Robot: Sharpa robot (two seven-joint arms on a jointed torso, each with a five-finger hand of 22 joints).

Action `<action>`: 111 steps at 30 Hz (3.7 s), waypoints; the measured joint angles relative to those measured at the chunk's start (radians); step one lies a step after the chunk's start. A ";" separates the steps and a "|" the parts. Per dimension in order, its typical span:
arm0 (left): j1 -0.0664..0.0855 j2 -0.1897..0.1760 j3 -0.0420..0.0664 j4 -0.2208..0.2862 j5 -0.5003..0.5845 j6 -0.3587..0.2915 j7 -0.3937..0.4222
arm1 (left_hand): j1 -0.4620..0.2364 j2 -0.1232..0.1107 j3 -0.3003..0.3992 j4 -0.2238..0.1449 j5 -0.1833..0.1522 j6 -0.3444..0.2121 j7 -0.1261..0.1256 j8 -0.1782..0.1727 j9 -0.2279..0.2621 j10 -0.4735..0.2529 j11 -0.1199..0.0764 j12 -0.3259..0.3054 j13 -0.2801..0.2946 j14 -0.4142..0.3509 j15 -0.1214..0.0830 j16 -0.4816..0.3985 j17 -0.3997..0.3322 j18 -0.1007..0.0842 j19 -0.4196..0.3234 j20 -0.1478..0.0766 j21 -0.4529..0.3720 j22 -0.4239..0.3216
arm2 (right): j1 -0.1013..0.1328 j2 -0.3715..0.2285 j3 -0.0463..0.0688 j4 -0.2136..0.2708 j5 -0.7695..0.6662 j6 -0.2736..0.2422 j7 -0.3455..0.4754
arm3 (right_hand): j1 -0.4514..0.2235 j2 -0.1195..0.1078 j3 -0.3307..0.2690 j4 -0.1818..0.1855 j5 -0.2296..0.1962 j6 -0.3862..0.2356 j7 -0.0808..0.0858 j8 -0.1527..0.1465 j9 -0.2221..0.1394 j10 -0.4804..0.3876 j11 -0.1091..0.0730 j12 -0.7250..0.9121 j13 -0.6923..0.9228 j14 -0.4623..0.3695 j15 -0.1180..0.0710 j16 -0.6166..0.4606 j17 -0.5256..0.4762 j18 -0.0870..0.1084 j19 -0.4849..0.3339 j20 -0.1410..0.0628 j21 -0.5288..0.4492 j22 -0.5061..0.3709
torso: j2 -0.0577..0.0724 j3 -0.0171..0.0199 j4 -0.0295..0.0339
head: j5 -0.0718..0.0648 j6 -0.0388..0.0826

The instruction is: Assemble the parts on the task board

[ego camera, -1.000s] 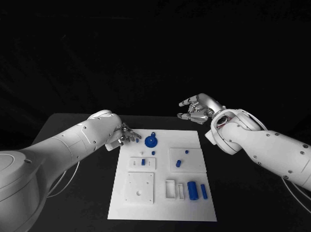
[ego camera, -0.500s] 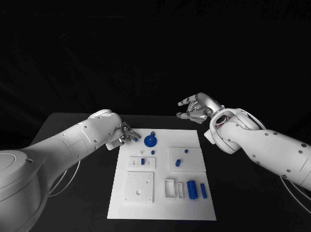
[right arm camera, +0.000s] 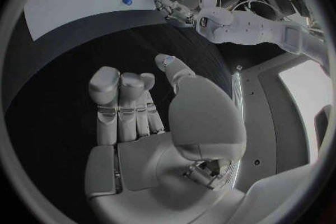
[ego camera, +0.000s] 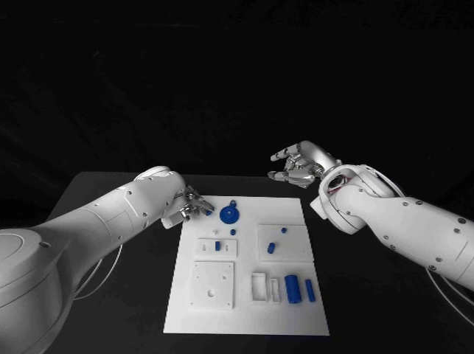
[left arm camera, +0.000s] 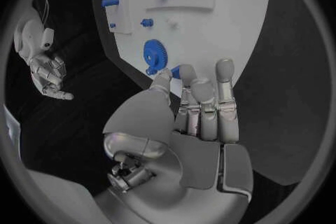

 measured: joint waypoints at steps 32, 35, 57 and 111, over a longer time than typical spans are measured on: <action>0.005 -0.012 0.000 -0.003 0.038 0.038 0.009 | -0.066 0.067 0.119 -0.036 0.259 -0.018 0.011 -0.014 -0.001 -0.007 0.004 -0.004 -0.004 -0.007 0.007 0.004 -0.003 0.000 -0.011 0.003 0.000 0.000 | 0.000 0.000 0.000 -0.004 0.000 0.000 0.000 | 0.000 0.000 0.000 0.000 -0.001 0.003 -0.004 0.000 0.000 0.000 0.000 0.005 0.000 0.000 0.000 0.000 0.002 0.000 0.000 0.000 0.000 0.000 | 0.001 -0.0009 0.0006 | 0.001 0.001; 0.005 -0.016 0.000 -0.002 0.044 0.039 0.009 | -0.075 0.065 0.123 -0.034 0.286 -0.021 0.014 -0.014 0.000 -0.009 0.006 -0.004 -0.004 -0.007 0.007 0.004 -0.003 0.000 -0.011 0.003 0.000 0.000 | 0.000 0.000 0.000 -0.004 0.000 0.000 0.000 | 0.000 0.000 0.000 0.000 -0.001 0.003 -0.004 0.000 0.000 0.000 0.000 0.005 0.000 0.000 0.000 0.000 0.002 0.000 0.000 0.000 0.000 0.000 | 0.001 -0.0009 0.0006 | 0.001 0.000; 0.005 -0.030 0.000 0.003 0.081 0.049 0.008 | -0.110 0.040 0.212 -0.060 0.420 -0.027 0.020 -0.001 0.011 -0.016 0.005 -0.009 -0.007 -0.011 0.011 0.004 -0.007 0.016 -0.018 0.003 0.000 -0.001 | 0.000 0.001 0.000 -0.007 0.000 0.000 0.000 | 0.000 0.000 0.000 0.000 -0.001 0.002 -0.004 0.000 0.000 0.000 0.000 0.004 0.000 0.000 0.000 0.000 0.002 0.000 0.000 0.000 0.000 0.000 | 0.001 -0.0008 0.0006 | 0.006 -0.001; -0.001 -0.045 -0.002 0.009 0.133 0.056 -0.002 | -0.106 -0.043 0.106 -0.063 0.103 0.018 0.000 -0.050 -0.004 -0.010 0.000 -0.020 -0.011 -0.014 0.007 0.004 -0.004 0.016 -0.012 -0.002 -0.012 0.000 | 0.000 0.002 0.000 -0.012 0.000 0.000 0.000 | -0.004 0.004 0.000 0.000 -0.001 0.002 -0.004 0.000 0.000 0.000 0.000 0.004 0.000 0.000 0.000 0.000 0.002 0.000 0.000 0.000 0.000 0.000 | 0.002 0.0011 0.0004 | 0.009 0.000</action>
